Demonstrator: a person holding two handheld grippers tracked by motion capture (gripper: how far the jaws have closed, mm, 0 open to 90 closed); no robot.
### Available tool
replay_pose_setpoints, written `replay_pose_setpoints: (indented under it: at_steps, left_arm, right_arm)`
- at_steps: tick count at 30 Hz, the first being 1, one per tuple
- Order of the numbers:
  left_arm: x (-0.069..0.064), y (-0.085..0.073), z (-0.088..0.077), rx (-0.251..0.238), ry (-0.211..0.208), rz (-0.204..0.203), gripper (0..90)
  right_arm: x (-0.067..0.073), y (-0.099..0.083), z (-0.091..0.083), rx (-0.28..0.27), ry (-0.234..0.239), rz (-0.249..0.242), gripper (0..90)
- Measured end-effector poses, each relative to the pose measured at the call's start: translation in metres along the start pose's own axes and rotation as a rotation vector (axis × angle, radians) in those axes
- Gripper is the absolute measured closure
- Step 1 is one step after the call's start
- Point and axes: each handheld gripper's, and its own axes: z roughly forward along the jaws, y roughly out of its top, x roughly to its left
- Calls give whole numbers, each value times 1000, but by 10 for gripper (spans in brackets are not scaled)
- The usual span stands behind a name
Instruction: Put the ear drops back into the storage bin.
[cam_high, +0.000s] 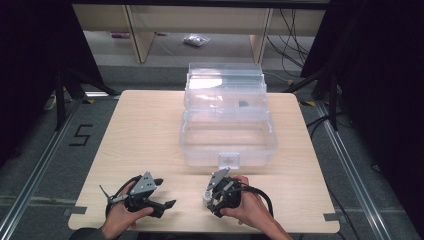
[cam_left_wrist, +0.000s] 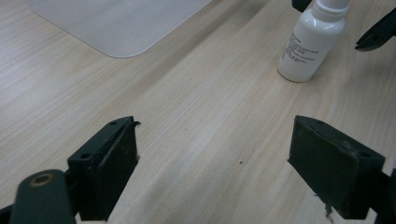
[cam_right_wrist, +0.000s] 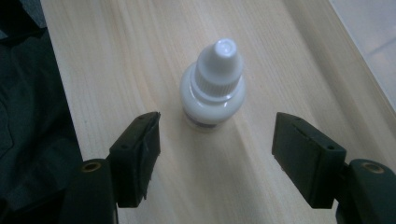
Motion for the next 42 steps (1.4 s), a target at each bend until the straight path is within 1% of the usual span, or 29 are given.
replay_pose_setpoints:
  at_steps: [2,4,5,7,12,13,14,15,17,18,19,21,22,24,26,27,29,30,31,32,33,34,35,37,38,39,40,41,42]
  left_arm:
    - [0,0,0,1,0,1,149]
    - [0,0,0,2,0,1,149]
    - [0,0,0,1,0,1,149]
    - [0,0,0,1,0,1,149]
    - [0,0,0,-6,6,1,149]
    - [0,0,0,-6,6,1,149]
    - [0,0,0,-6,6,1,149]
    - [0,0,0,-6,6,1,149]
    - [0,0,0,-7,4,0,149]
    - [0,0,0,-5,6,1,149]
    - [0,0,0,5,-3,3,149]
    - [-1,0,0,-5,6,2,149]
    - [0,0,0,-6,4,0,149]
    - [0,0,0,-7,5,0,149]
    - [0,0,0,5,-1,2,149]
    - [0,0,0,1,1,2,149]
    - [0,0,0,2,0,2,149]
    - [-1,0,0,-6,7,1,149]
    - [0,0,0,-6,7,0,149]
    - [0,0,0,5,-2,2,149]
    - [0,0,0,5,-2,2,149]
    - [0,0,0,2,0,3,149]
    - [0,0,0,2,-1,2,149]
    - [0,0,0,1,0,2,149]
    - [0,0,0,-1,0,0,149]
    - [0,0,0,-1,0,0,149]
    - [0,0,0,0,0,0,149]
    - [0,0,0,-7,3,-1,149]
    - [0,0,0,-7,3,-1,149]
  right_arm:
    - [0,3,2,16,1,-24,351]
    - [0,4,2,20,5,-20,357]
    - [0,6,4,23,7,-32,367]
    - [0,7,5,29,4,-29,384]
    - [-1,13,9,48,13,-46,425]
    - [-2,14,11,49,19,-70,429]
    - [-1,14,11,65,24,-43,431]
    - [-2,15,12,57,21,-64,435]
    - [-2,16,12,60,22,-53,445]
    - [-2,17,13,58,20,-72,460]
    - [-2,18,13,64,25,-73,467]
    - [-2,18,14,60,17,-77,473]
    - [-2,20,15,76,34,-85,484]
    - [-3,20,15,70,32,-87,491]
    - [-2,21,15,82,31,-70,503]
    - [-2,22,15,80,35,-81,509]
    - [0,23,14,113,28,-41,541]
    - [0,23,14,113,28,-41,541]
    - [0,24,16,100,33,-68,546]
    - [-1,24,17,100,38,-81,549]
    - [-1,24,17,100,38,-81,549]
    - [-1,25,18,110,41,-74,581]
    - [-1,25,19,99,45,-88,592]
    - [-1,26,18,98,44,-88,596]
    - [1,27,17,119,40,-63,600]
    - [1,27,17,119,40,-63,600]
    - [-1,27,17,103,44,-97,601]
    - [-1,28,17,106,36,-97,601]
    - [1,29,14,129,25,-69,602]
